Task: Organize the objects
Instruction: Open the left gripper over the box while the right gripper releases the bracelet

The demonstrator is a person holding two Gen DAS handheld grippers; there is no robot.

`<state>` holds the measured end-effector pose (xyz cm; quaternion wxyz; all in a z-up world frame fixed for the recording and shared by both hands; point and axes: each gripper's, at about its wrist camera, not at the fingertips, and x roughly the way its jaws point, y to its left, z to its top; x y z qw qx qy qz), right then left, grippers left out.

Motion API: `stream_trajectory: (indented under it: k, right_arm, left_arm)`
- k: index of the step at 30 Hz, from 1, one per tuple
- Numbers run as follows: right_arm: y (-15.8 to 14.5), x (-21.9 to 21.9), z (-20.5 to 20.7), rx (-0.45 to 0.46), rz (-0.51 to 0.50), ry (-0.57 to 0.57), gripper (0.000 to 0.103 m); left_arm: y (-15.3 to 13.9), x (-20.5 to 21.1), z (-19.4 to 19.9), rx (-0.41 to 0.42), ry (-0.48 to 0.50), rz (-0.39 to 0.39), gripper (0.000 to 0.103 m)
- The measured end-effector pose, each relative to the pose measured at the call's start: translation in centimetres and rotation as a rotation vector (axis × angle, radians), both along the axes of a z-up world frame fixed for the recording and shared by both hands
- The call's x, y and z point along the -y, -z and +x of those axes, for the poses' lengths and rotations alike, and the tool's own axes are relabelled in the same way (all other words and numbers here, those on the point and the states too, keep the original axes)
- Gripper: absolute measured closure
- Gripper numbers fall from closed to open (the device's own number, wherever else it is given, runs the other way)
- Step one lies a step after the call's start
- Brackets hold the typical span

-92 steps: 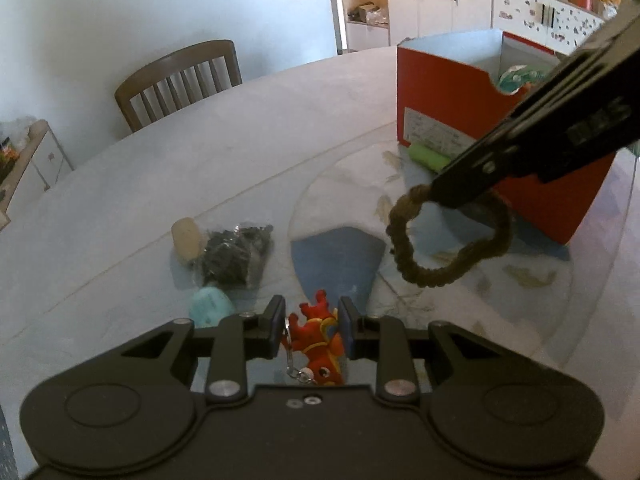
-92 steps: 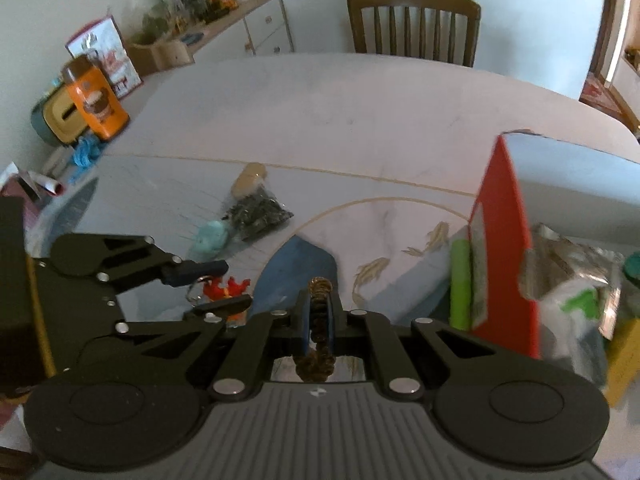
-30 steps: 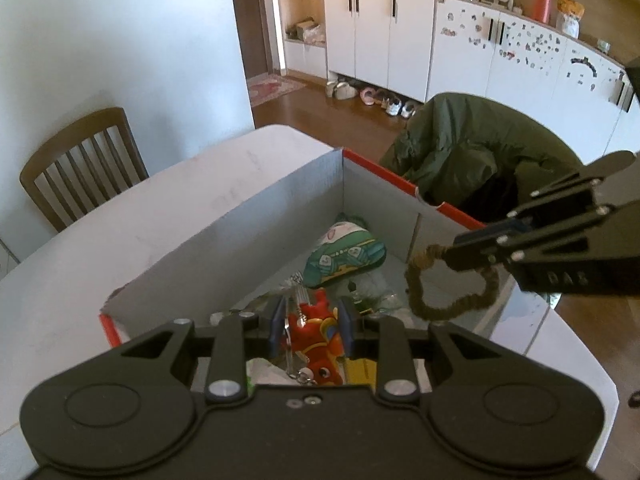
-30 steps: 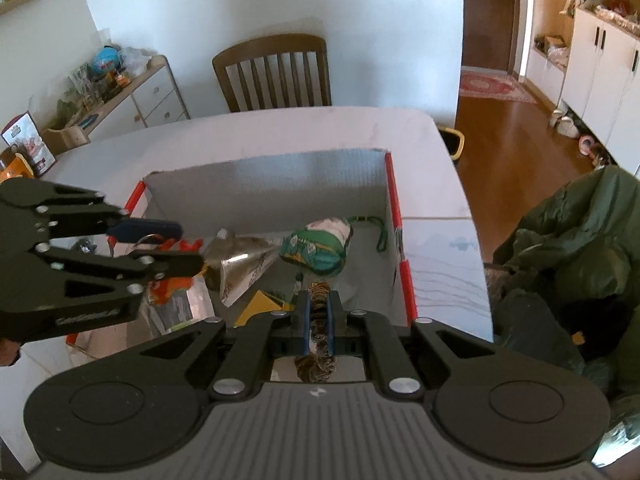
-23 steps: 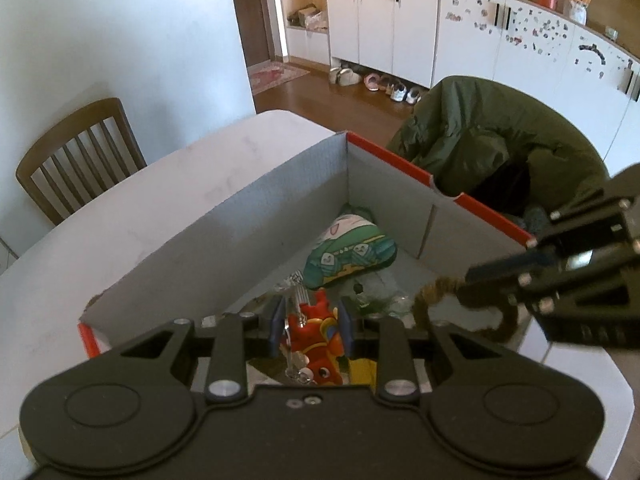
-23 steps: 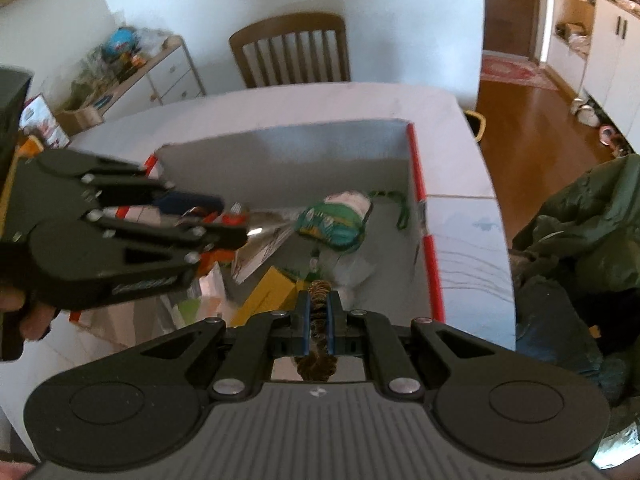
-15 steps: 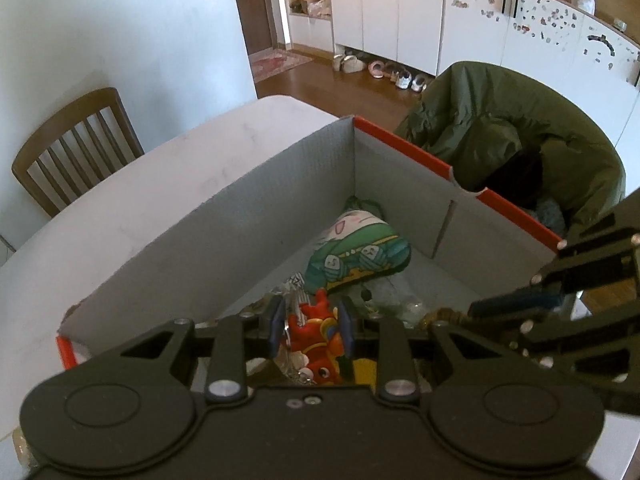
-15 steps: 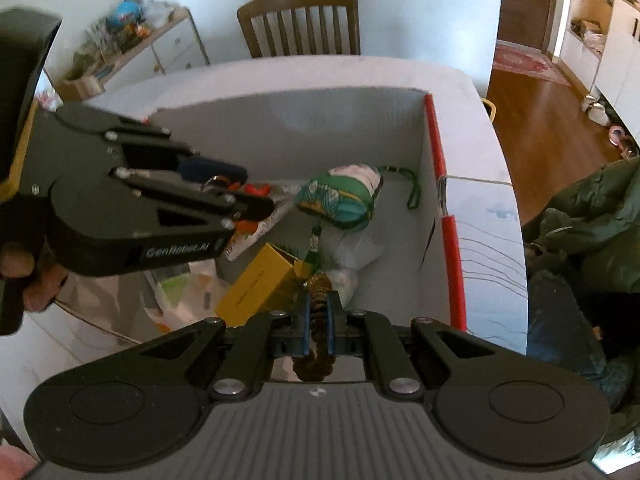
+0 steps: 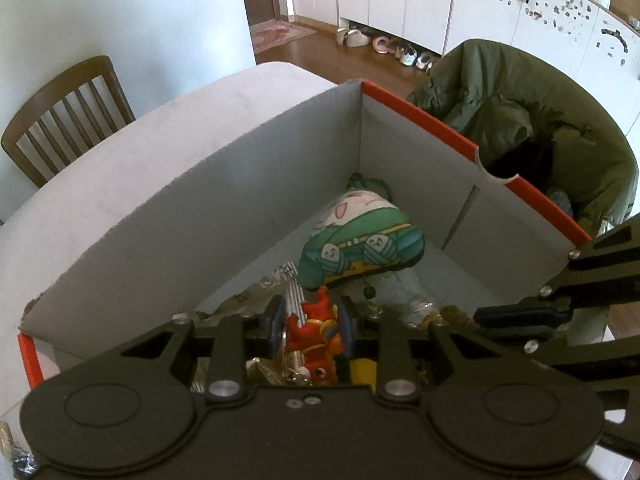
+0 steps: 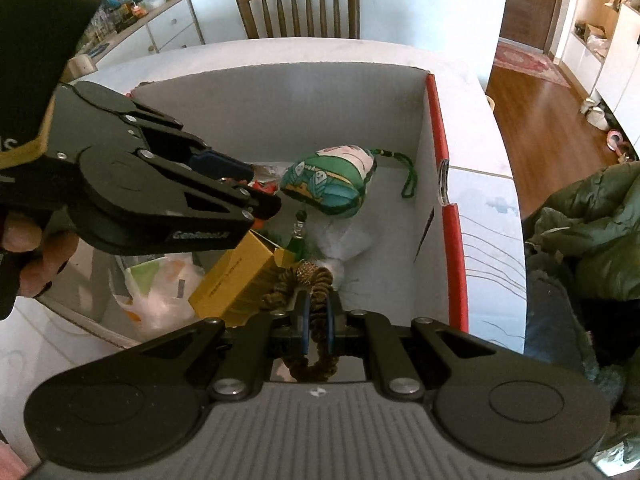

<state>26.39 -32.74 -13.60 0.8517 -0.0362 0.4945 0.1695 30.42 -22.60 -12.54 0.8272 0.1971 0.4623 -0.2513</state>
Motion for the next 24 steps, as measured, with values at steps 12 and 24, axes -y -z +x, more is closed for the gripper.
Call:
stream_trajectory:
  k: [12, 24]
  right_arm:
    - [-1.5, 0.2, -0.3, 0.020, 0.014, 0.006, 0.093]
    - [-3.7, 0.8, -1.3, 0.064, 0.081, 0.006, 0.093]
  left_arm:
    - [0.5, -0.1, 0.2, -0.042, -0.006, 0.010, 0.066]
    - [-3.2, -1.8, -1.9, 0.002, -0.043, -0.085, 0.046]
